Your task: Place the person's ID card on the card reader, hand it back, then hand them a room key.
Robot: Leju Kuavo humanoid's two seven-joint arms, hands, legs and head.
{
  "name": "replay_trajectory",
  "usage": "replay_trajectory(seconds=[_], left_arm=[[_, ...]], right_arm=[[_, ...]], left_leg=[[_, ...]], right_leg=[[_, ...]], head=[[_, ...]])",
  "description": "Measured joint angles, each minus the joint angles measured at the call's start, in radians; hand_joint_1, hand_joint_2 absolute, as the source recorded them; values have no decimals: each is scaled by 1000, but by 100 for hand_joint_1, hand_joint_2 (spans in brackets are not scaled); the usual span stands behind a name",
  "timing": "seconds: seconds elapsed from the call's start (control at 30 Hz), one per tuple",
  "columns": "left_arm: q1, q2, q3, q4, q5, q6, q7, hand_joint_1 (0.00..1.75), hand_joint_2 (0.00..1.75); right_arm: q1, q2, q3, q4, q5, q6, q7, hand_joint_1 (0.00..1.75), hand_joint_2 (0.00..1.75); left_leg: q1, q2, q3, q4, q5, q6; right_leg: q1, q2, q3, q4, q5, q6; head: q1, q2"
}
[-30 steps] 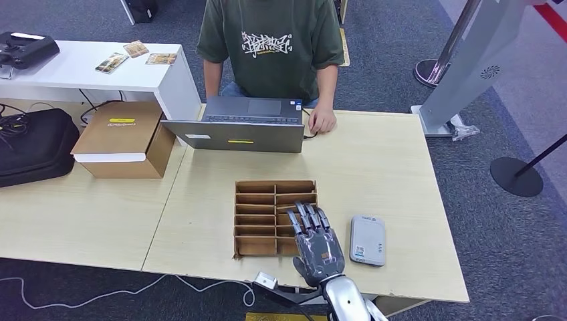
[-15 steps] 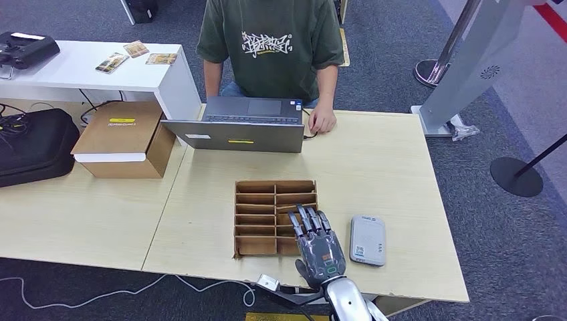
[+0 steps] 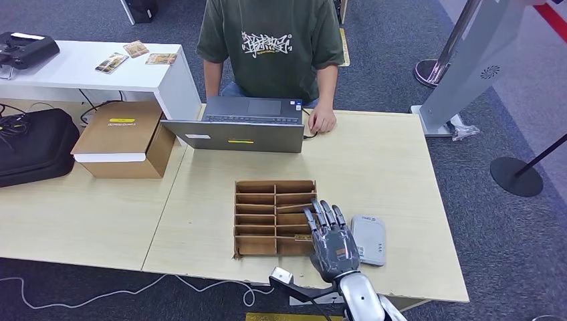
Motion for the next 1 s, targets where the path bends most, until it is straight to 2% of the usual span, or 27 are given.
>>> replay_trajectory(seconds=[0.33,1.0], left_arm=[[3,-2,2,0,0,0,-2,0,0],[10,-5,15,0,0,0,-6,0,0]], right_arm=[[-9,-13,0,-2,0,-1,-43,0,175],[-12,-28,-1,-40,0,42,-43,0,175]], left_leg=[[0,0,0,0,0,0],[0,0,0,0,0,0]], right_leg=[[0,0,0,0,0,0],[0,0,0,0,0,0]], head=[[0,0],[0,0]])
